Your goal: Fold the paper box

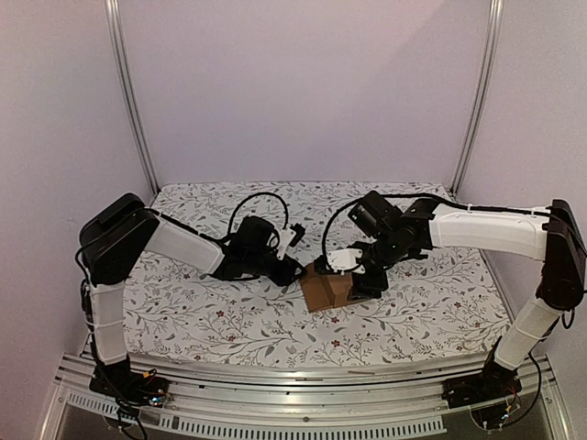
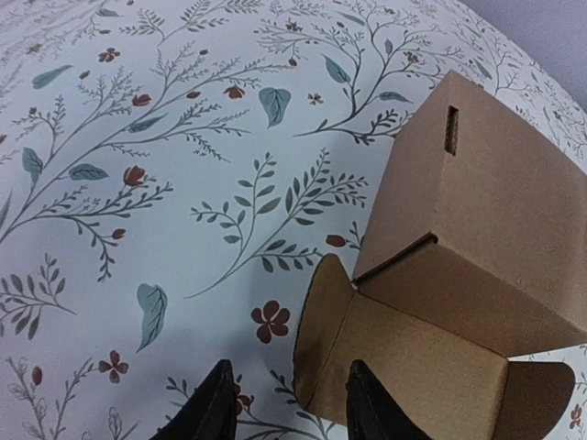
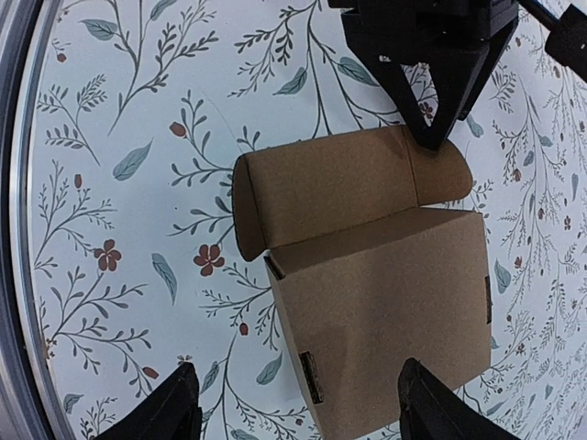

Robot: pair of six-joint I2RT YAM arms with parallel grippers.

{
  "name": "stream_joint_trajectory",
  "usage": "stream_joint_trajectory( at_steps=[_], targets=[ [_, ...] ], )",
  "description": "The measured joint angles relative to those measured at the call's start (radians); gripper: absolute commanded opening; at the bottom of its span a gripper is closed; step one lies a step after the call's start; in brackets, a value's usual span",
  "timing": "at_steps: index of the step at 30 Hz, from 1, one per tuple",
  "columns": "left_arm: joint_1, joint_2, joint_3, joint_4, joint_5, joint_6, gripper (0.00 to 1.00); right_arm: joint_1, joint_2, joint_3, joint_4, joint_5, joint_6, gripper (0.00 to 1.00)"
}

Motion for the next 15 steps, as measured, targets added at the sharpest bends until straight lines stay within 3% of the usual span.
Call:
stream_joint_trajectory(
  at_steps=[6,15],
  targets=[
    [0.023,0.057,0.035,0.035,0.076,0.003,0.2,0.0,0.013,0.0,0.011,0.036,0.0,0.73],
    [0.027,0.07,0.046,0.063,0.13,0.002,0.19,0.0,0.04,0.0,0.009,0.036,-0.007,0.72]
  ],
)
